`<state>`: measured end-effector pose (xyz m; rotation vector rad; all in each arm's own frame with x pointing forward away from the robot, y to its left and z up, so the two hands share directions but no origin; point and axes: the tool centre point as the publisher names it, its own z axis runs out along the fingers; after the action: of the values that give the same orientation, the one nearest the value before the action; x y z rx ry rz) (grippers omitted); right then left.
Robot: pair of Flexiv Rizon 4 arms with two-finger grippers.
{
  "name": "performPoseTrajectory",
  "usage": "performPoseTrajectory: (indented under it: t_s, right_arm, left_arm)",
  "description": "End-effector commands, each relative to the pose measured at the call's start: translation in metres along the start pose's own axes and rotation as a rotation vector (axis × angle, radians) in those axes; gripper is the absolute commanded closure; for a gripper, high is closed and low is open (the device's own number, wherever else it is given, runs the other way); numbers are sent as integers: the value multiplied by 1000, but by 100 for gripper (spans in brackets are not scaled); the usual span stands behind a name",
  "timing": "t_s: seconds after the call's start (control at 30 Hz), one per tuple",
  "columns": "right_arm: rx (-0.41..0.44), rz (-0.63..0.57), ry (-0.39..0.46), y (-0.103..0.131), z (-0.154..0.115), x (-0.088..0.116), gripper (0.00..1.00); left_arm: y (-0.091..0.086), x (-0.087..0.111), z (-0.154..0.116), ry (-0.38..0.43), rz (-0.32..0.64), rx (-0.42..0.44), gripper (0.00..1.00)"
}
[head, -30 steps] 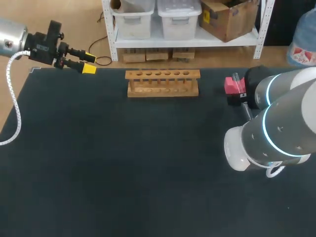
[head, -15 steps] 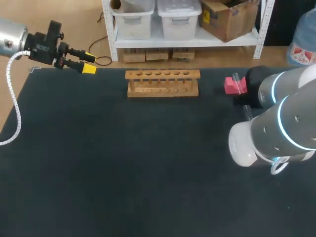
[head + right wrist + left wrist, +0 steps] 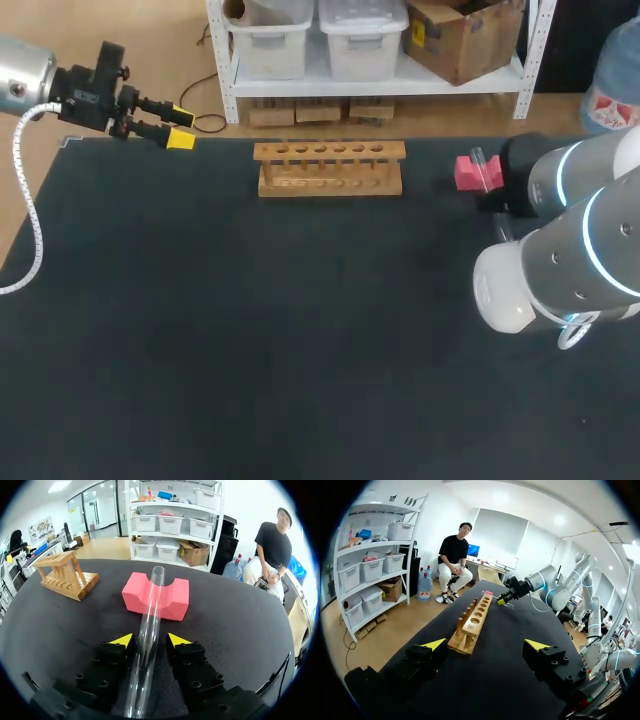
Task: Grasp the test tube, adjust it, and insert it.
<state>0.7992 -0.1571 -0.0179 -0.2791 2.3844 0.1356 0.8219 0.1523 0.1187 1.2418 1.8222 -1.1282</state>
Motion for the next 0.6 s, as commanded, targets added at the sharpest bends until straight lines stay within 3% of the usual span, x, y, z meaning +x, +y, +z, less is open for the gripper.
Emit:
performPoseTrajectory:
  t_s: [0.03,0.13,0.3,0.6]
  right_arm:
    - [-1,2,6,-1,-1,-1,66]
    - [2,9,10,-2,-1,0,69]
    - [6,15,14,-1,-2,0,100]
    - [30,30,7,2,-9,-3,100]
  left_arm:
    - [1,0,0,0,1,2,0]
    - [1,0,0,0,1,2,0]
    - [1,0,0,0,1,2,0]
    - [1,0,0,0,1,2,0]
